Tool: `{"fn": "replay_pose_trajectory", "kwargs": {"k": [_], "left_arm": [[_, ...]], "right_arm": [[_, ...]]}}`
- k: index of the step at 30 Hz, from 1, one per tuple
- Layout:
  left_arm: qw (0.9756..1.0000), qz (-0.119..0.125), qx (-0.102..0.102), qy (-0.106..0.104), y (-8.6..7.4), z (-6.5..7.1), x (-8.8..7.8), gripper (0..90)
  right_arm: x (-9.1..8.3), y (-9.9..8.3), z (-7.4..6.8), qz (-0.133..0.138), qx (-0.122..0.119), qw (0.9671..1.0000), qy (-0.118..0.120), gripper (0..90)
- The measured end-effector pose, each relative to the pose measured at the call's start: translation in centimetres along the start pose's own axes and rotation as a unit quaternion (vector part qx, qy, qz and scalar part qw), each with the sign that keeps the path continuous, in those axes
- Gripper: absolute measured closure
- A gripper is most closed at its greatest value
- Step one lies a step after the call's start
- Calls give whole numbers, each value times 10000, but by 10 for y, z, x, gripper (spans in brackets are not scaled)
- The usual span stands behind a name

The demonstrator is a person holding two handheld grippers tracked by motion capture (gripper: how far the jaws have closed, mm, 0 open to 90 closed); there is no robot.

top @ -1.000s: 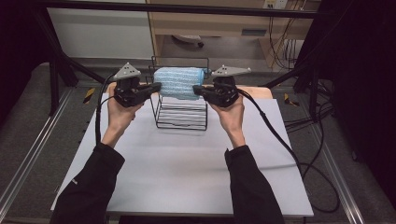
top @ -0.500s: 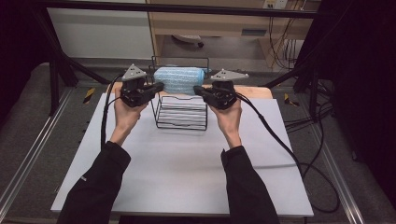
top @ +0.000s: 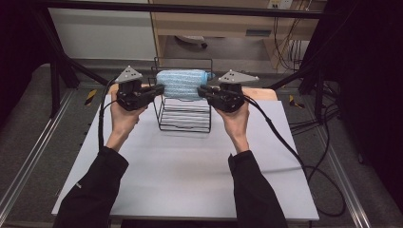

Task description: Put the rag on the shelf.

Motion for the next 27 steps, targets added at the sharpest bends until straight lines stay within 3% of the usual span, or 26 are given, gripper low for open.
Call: {"fn": "replay_pose_trajectory", "kwargs": {"k": [16, 27], "left_arm": [[9998, 171, 12, 40, 22, 2, -15, 636], [9998, 186, -7, 120, 26, -1, -17, 518]], "right_arm": [[-10, 25, -6, 164, -202, 9997, -35, 639], [-13, 29, -4, 196, -90, 9998, 10, 592]]}}
Point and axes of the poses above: each handheld gripper's, and its own axes: x roughly forward along the jaws, y roughly out of its top, z roughly to its right, the point moved 10 cm from there along x, roughly forward along the jaws, and after that the axes turned 3 degrees about -y, right-handed, at the moved point
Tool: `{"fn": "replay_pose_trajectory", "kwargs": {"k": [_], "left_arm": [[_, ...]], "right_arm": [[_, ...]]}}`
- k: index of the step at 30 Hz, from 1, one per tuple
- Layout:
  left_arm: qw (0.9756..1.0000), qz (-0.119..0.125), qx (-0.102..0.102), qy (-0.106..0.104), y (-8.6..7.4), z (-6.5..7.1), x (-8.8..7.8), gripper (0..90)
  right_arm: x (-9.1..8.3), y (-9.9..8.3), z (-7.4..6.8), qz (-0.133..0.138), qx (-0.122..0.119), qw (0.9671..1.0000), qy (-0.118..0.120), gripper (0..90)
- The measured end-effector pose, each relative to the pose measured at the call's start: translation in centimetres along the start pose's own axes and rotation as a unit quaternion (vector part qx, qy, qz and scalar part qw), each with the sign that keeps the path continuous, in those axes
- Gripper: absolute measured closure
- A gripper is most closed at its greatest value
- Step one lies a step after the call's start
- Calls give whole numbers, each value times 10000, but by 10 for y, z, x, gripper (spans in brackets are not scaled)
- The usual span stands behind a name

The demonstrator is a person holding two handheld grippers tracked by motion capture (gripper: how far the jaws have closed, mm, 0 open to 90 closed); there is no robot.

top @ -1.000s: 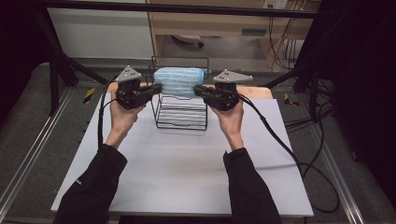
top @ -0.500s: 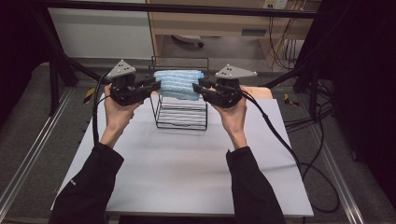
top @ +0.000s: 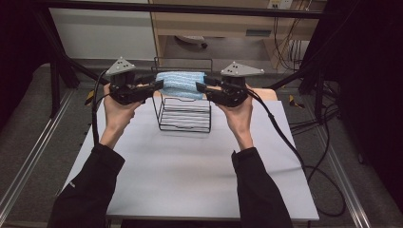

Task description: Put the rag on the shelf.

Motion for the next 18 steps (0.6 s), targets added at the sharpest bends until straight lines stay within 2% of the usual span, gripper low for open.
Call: {"fn": "replay_pose_trajectory", "kwargs": {"k": [6, 10, 14, 18], "left_arm": [[10000, 48, 43, 51, 6, 0, -3, 483], [9999, 74, 58, 69, 8, -1, -5, 457], [10000, 12, 38, 34, 5, -3, -8, 406], [9999, -101, 29, 4, -2, -5, -11, 339]], "right_arm": [[-1, 4, -1, 0, -55, 10000, -8, 563], [-1, 8, -2, 20, -77, 10000, -33, 513], [-4, 11, 0, 53, -41, 10000, -53, 420], [-8, 10, 1, 1, 10, 10000, -61, 284]]}}
Point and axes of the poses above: each handheld gripper's, and its own axes: x roughly forward along the jaws, y roughly out of its top, z roughly to its right, the point moved 10 cm from there along x, roughly forward along the jaws, and after that the axes turned 3 degrees about -y, right-handed, at the moved point
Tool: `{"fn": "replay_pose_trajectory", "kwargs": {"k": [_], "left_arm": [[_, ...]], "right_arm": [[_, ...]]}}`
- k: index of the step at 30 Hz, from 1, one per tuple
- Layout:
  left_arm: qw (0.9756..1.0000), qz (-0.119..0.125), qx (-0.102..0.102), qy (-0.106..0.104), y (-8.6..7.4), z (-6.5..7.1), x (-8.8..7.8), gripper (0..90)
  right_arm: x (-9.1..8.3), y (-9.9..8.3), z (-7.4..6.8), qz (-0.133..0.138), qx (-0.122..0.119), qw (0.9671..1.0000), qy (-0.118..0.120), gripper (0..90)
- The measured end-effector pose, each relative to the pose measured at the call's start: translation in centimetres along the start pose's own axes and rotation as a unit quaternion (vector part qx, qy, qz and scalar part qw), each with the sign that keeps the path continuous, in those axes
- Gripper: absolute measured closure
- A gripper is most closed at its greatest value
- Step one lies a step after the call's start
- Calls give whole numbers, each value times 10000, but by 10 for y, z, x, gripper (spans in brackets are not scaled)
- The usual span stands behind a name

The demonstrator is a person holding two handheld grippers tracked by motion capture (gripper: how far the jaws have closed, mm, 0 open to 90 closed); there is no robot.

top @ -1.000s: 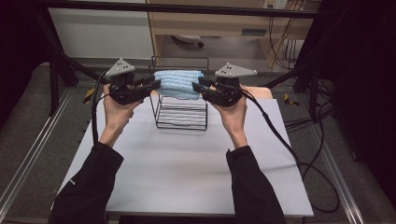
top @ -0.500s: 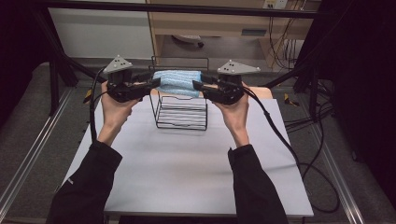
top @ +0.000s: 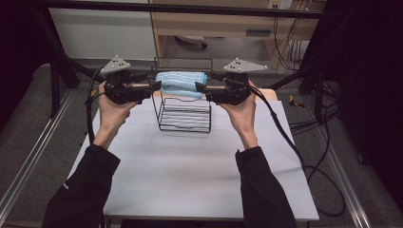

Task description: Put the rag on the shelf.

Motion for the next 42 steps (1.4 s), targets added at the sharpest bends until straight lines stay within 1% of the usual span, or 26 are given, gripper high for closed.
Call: {"fn": "replay_pose_trajectory", "kwargs": {"k": [4, 8, 9, 11, 14, 16, 18, 22, 24, 27, 30, 31, 33, 35, 37, 38, 40, 42], "left_arm": [[9999, -135, -22, -51, -10, -2, -5, 272], [9996, -267, 75, 6, -23, -5, -13, 212], [9996, -275, 74, -5, -26, -6, -14, 198], [9995, -313, 30, -48, -33, -6, -18, 160], [9992, -390, 23, -47, -44, -6, -21, 115], [9988, -483, 42, -42, -53, -6, -24, 96], [9985, -537, 44, -42, -61, -6, -26, 88], [9982, -591, -24, -83, -77, -5, -29, 84], [9980, -619, -52, -87, -85, -5, -29, 84], [9979, -636, -90, -118, -99, -3, -30, 88], [9976, -659, -126, -184, -115, 1, -30, 94], [9973, -709, -86, -171, -123, 2, -30, 96], [9971, -746, -50, -150, -134, 4, -30, 101], [9965, -814, -60, -198, -148, 6, -30, 107], [9955, -924, -31, -202, -163, 8, -30, 110], [9956, -915, -61, -202, -167, 8, -30, 110], [9950, -961, -104, -233, -178, 10, -30, 113], [9944, -1022, -96, -237, -189, 10, -31, 114]], "right_arm": [[-7, -4, 2, -60, 124, 9999, 44, 180], [-16, -11, 6, -97, 237, 9997, 66, 104], [-19, -13, 7, -104, 276, 9995, 59, 89], [-24, -17, 10, -116, 295, 9995, 58, 72], [-33, -24, 15, -121, 367, 9992, 84, 52], [-40, -31, 17, -132, 406, 9990, 89, 40], [-46, -37, 20, -140, 430, 9989, 80, 30], [-57, -52, 26, -189, 470, 9987, 36, 19], [-62, -60, 27, -211, 518, 9984, 61, 15], [-68, -75, 29, -256, 539, 9982, 71, 10], [-73, -93, 28, -336, 580, 9977, 111, 7], [-75, -100, 28, -366, 601, 9975, 117, 7], [-79, -113, 28, -389, 657, 9970, 117, 7], [-82, -127, 28, -417, 734, 9964, 115, 7], [-84, -142, 28, -480, 786, 9957, 110, 7], [-86, -151, 28, -530, 810, 9952, 105, 7], [-88, -163, 28, -597, 838, 9946, 101, 7], [-90, -178, 28, -676, 845, 9941, 116, 7]]}}
Point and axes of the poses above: each handheld gripper's, and its own axes: x roughly forward along the jaws, y roughly out of its top, z roughly to its right, the point moved 10 cm from there along x, roughly forward along the jaws, and after that the axes turned 3 degrees about -y, right-handed, at the moved point
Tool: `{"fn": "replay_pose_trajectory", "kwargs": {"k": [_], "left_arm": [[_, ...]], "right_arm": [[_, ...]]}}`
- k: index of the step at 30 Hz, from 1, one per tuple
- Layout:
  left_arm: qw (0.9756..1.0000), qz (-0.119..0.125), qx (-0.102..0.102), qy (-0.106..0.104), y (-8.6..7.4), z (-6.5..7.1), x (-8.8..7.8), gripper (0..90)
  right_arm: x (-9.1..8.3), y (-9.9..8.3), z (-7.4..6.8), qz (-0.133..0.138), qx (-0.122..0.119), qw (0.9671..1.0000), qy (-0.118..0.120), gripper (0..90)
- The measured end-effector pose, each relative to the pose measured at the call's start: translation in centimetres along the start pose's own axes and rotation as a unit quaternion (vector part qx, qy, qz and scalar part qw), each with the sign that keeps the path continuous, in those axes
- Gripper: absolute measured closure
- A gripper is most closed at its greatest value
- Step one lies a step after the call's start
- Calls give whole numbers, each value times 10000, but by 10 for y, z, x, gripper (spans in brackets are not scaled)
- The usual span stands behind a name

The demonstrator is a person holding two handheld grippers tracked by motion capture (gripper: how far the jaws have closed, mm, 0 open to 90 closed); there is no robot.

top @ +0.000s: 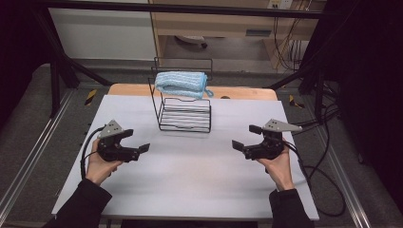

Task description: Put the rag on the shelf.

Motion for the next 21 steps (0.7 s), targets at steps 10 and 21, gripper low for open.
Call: {"fn": "replay_pose_trajectory", "kwargs": {"k": [10, 21], "left_arm": [[9997, -212, -116, -41, -50, -9, -1, 113], [9996, -268, -97, -59, -74, -12, -2, 113]], "right_arm": [[-10, -63, 16, -355, 110, 9993, -67, 7], [-22, -99, 29, -628, 105, 9978, -185, 6]]}}
Point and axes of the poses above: each handheld gripper's, and its own axes: x roughly forward along the jaws, y roughly out of its top, z roughly to its right, the point moved 10 cm from there along x, roughly forward along the jaws, and after that the axes turned 3 degrees about -y, right-handed, at the moved point
